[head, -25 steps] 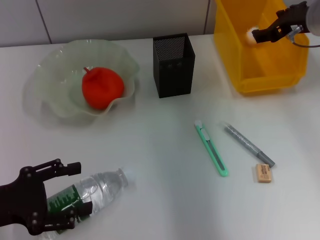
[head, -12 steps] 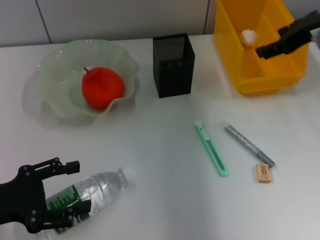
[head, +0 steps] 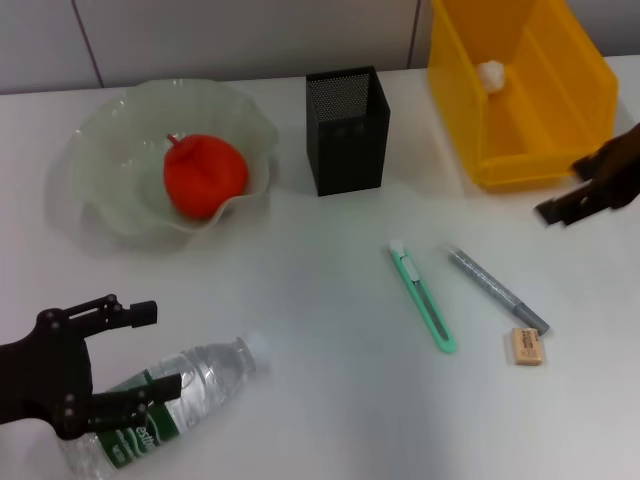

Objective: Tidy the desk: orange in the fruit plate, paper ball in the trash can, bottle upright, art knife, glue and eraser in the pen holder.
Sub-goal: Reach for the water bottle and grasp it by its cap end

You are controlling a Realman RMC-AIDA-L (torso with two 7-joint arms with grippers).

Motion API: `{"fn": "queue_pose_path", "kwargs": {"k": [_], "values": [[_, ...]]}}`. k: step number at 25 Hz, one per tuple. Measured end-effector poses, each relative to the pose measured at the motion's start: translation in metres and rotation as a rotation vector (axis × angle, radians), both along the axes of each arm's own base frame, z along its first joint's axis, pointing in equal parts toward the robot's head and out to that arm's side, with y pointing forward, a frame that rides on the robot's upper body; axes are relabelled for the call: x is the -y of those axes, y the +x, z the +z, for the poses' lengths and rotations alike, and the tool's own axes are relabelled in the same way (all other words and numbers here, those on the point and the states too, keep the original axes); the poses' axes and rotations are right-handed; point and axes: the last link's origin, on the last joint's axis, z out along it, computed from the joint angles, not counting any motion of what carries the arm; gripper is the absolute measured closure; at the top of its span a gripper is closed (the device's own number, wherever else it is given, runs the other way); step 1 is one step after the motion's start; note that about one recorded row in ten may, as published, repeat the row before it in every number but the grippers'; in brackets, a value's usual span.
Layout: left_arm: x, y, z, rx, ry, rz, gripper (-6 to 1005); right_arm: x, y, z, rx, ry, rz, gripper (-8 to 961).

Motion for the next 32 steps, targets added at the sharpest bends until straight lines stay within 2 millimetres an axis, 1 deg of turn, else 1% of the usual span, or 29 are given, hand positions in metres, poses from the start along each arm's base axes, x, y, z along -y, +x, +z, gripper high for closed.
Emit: {"fn": "queue_pose_path", "kwargs": {"k": [1,2,3,8,11,13,16,19,22,25,29,30,31,32], "values": [[-0.005,0.000,0.000,-0.010,0.014,0.008,164,0.004,0.005,-0.002,-0.048,-0.019,0.019,178],[-0.006,0.000,0.000,-0.014,0.019,0.011,164,0.010,0.015,-0.004,-0.164,-0.043,0.063,178],[-0.007,0.000,-0.001,-0.017,0.022,0.013,164,0.010,0.015,-0.004,-0.164,-0.043,0.063,178],[-0.013,-0.001,-0.001,-0.028,0.036,0.025,165,0.025,0.057,-0.008,-0.433,-0.045,0.227,177],[-0.019,0.000,-0.001,-0.034,0.043,0.054,165,0.034,0.081,-0.015,-0.528,-0.033,0.310,177],[-0.022,0.000,-0.001,-0.036,0.044,0.073,165,0.041,0.091,-0.023,-0.572,-0.034,0.353,177],[-0.026,0.000,0.000,-0.039,0.045,0.108,165,0.051,0.097,-0.035,-0.600,-0.051,0.426,177],[-0.033,0.000,0.005,-0.051,0.039,0.161,165,0.060,0.097,-0.047,-0.617,-0.086,0.462,177],[-0.038,0.002,0.009,-0.073,0.022,0.202,166,0.070,0.097,-0.054,-0.633,-0.106,0.494,178],[-0.050,0.011,0.014,-0.164,-0.013,0.271,166,0.078,0.098,-0.057,-0.637,-0.116,0.519,178],[-0.057,0.016,0.014,-0.226,-0.040,0.317,166,0.083,0.102,-0.060,-0.627,-0.123,0.514,178],[-0.069,0.027,0.009,-0.329,-0.088,0.376,166,0.084,0.103,-0.060,-0.623,-0.123,0.512,178],[-0.074,0.033,0.006,-0.383,-0.104,0.402,166,0.085,0.105,-0.060,-0.620,-0.121,0.511,177],[-0.074,0.033,0.006,-0.383,-0.104,0.402,166,0.085,0.106,-0.060,-0.614,-0.118,0.508,177]]}}
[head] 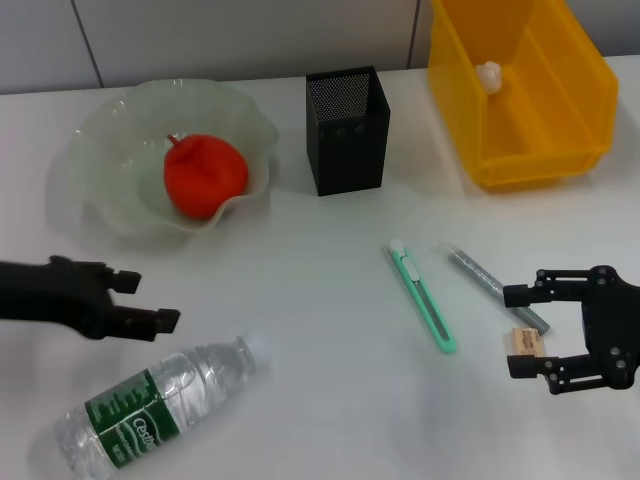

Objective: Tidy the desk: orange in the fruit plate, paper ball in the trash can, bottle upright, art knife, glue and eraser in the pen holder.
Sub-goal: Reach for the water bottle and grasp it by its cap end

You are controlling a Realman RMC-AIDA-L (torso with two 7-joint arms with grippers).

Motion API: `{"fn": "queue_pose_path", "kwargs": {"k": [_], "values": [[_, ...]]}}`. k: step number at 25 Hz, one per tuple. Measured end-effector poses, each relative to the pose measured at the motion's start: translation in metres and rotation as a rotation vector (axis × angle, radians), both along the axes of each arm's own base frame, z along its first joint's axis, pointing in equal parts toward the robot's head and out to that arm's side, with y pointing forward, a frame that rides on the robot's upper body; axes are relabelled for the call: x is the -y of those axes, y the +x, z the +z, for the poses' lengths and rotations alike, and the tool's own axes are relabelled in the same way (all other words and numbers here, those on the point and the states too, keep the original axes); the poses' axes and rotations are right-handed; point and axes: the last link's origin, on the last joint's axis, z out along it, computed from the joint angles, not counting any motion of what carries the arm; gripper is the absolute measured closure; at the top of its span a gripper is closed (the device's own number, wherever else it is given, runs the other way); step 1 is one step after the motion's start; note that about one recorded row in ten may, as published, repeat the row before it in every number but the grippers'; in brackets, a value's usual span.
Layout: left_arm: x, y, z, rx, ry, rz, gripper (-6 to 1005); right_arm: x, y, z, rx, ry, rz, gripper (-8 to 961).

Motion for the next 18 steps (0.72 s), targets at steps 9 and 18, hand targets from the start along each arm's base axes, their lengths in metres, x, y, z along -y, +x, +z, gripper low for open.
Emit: {"fn": "queue_pose_path", "kwargs": {"k": [9,18], "values": [[-0.018,0.076,-0.031,-0.351,-0.129,-0.013,167,-0.001,0.006,0.001,0.023,0.022,-0.022,178],[-0.004,0.123,-0.059,-0.528,-0.116,-0.043,168,-0.002,0.008,0.000,0.032,0.032,-0.030,180]]}}
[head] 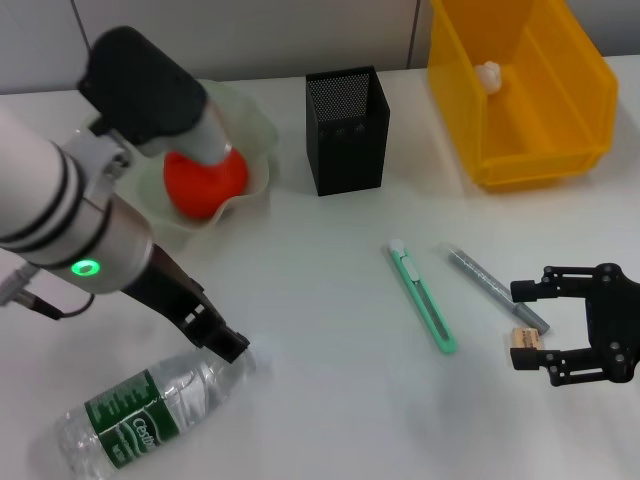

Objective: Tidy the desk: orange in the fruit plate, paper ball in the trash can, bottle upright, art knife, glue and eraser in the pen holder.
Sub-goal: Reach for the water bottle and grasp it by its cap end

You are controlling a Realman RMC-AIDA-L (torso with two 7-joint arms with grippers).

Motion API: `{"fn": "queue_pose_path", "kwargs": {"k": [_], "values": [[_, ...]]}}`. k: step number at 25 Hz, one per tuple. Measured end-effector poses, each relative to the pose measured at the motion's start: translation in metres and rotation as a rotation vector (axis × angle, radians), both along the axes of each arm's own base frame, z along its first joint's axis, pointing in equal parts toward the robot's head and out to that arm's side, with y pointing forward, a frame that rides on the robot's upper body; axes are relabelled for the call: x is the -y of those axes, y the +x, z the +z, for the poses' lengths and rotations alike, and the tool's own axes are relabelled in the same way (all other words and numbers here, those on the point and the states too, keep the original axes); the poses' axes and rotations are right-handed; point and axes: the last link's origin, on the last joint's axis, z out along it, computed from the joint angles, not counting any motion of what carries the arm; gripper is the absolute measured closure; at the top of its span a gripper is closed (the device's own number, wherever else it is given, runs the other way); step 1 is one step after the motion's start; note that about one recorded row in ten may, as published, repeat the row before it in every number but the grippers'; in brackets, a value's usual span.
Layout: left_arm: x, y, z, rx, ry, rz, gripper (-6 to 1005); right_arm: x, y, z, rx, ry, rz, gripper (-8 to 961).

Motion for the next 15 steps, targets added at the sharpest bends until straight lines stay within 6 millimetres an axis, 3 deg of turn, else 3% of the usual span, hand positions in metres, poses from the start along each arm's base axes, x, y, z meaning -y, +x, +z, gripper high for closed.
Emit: {"fn": "queue_pose_path", "kwargs": {"k": [4,6,15], "values": [[0.004,0.002,-0.008,-0.055,0.018,-0.020,168,0.000,0.000,-0.001,0.000,0.003,-0.002,180],[0.013,0.006,-0.022,-0.081,0.019,-0.051,168,-0.001,0.000,-0.001,0.002,0.005,-0.003,180],[0.020,0.008,-0.038,-0.090,0.018,-0.076,169,-0.003,-0.002,-0.003,0.001,0.004,-0.001,182]]}}
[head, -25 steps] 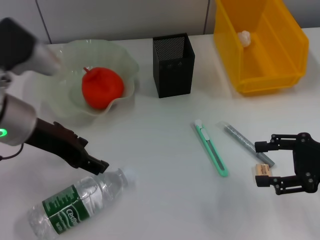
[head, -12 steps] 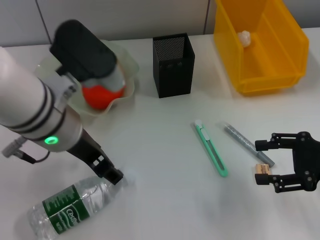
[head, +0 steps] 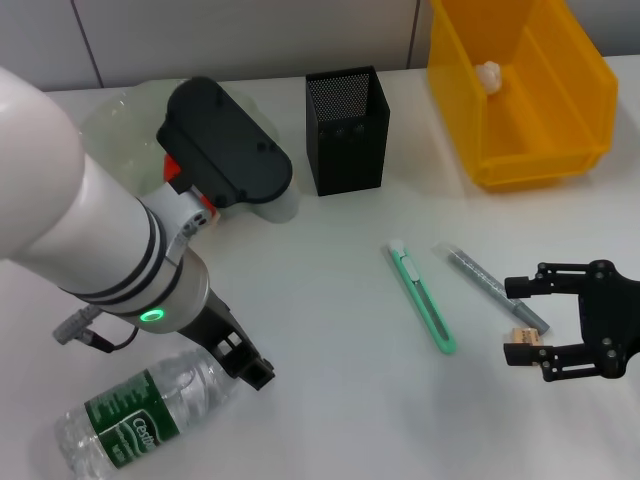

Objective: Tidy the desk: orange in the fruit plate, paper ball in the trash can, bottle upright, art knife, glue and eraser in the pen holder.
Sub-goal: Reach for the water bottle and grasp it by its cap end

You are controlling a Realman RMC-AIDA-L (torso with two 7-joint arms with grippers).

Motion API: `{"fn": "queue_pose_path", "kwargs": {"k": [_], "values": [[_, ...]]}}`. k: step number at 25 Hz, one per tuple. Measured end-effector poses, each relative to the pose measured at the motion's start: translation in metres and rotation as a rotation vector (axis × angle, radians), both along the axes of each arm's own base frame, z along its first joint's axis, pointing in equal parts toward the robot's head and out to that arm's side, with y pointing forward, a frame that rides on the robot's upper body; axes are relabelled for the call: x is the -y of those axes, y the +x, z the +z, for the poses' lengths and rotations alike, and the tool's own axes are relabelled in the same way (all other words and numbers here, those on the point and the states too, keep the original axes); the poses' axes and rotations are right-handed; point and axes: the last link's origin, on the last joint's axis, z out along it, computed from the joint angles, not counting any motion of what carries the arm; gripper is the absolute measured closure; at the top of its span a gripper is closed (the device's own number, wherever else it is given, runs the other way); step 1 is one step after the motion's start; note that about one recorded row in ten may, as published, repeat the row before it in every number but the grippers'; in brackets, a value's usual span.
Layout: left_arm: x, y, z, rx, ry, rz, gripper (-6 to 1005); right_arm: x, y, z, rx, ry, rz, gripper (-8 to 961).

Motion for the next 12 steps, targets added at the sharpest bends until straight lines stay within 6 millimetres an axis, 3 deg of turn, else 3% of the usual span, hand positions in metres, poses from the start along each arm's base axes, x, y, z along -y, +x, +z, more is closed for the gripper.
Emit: {"fn": "queue_pose_path", "kwargs": {"k": [12], "values": [[-0.003,-0.013,-0.010,-0.035,-0.016,0.038,170,-0.003,-0.001,-0.002,0.004,0.003,-0.003,184]]}}
